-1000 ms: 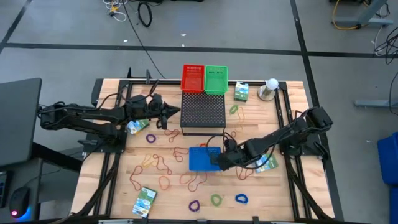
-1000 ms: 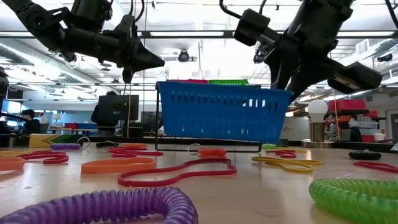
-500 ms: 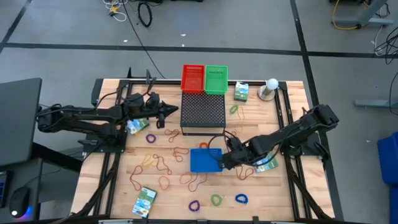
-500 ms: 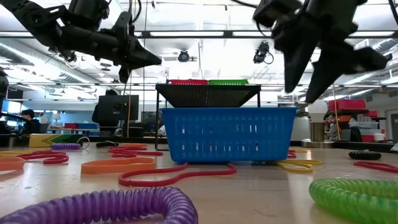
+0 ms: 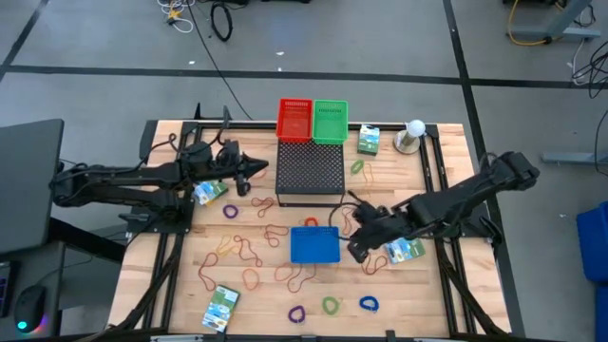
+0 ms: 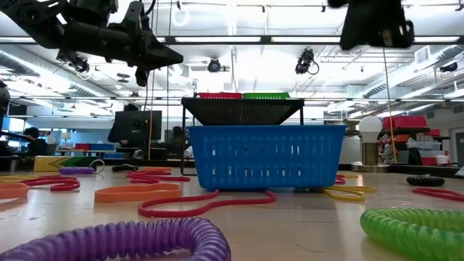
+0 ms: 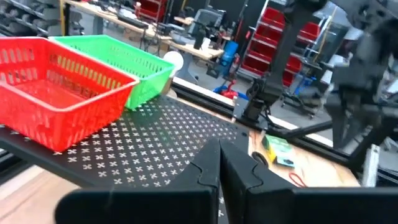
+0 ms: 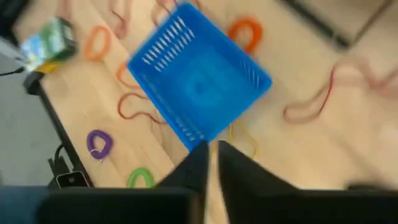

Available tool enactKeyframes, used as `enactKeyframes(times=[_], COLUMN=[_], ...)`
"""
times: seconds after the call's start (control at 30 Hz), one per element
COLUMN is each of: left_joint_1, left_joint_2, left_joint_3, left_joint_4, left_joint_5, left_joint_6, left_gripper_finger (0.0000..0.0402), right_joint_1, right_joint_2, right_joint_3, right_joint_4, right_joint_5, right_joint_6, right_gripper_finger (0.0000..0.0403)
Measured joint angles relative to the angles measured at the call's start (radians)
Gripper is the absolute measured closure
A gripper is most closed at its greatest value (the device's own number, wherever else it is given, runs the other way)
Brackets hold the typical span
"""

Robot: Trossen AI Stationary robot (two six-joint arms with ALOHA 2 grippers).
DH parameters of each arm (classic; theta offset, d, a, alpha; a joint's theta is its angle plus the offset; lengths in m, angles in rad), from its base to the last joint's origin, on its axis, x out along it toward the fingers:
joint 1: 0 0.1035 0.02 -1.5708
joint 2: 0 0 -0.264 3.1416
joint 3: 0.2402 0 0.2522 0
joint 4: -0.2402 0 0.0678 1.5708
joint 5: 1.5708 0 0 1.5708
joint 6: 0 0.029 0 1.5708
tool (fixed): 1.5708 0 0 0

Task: Pick & Place Office Desk Supplies
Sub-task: Put the blue bin on the shelf

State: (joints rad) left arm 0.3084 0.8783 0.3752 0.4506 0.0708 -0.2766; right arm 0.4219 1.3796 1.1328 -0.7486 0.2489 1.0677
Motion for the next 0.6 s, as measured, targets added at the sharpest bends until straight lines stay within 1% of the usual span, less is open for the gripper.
enactKeyframes(times=[0.07,0.13,0.2,0.33,0.4,0.47,0.53,0.6], left_joint_1=[0.000,-0.003,-0.012,-0.067,-0.108,-0.152,-0.187,-0.212], left_joint_2=[-0.012,-0.017,-0.023,-0.045,-0.050,-0.048,-0.048,-0.048], left_joint_3=[0.000,0.000,0.000,0.000,0.000,0.000,-0.001,0.000], left_joint_4=[-0.027,-0.066,-0.087,-0.093,-0.114,-0.163,-0.187,-0.193], left_joint_5=[0.004,-0.004,-0.010,-0.032,-0.086,-0.164,-0.216,-0.238], left_joint_6=[-0.019,-0.056,-0.071,-0.005,0.017,0.011,0.026,0.049], left_gripper_finger=[0.0396,0.0395,0.0395,0.0397,0.0397,0.0397,0.0397,0.0397], right_joint_1=[0.021,0.039,0.048,0.044,0.036,0.031,0.032,0.033], right_joint_2=[-0.038,-0.061,-0.068,-0.052,-0.037,-0.036,-0.037,-0.037], right_joint_3=[0.000,0.001,0.001,0.000,0.000,-0.001,0.000,0.020], right_joint_4=[0.000,0.002,0.001,0.003,0.000,-0.002,0.001,-0.027], right_joint_5=[0.076,0.153,0.176,0.134,0.086,0.021,0.004,0.001], right_joint_6=[-0.087,-0.168,-0.233,-0.305,-0.328,-0.376,-0.415,-0.450], right_gripper_finger=[0.0393,0.0384,0.0375,0.0369,0.0370,0.0374,0.0381,0.0388])
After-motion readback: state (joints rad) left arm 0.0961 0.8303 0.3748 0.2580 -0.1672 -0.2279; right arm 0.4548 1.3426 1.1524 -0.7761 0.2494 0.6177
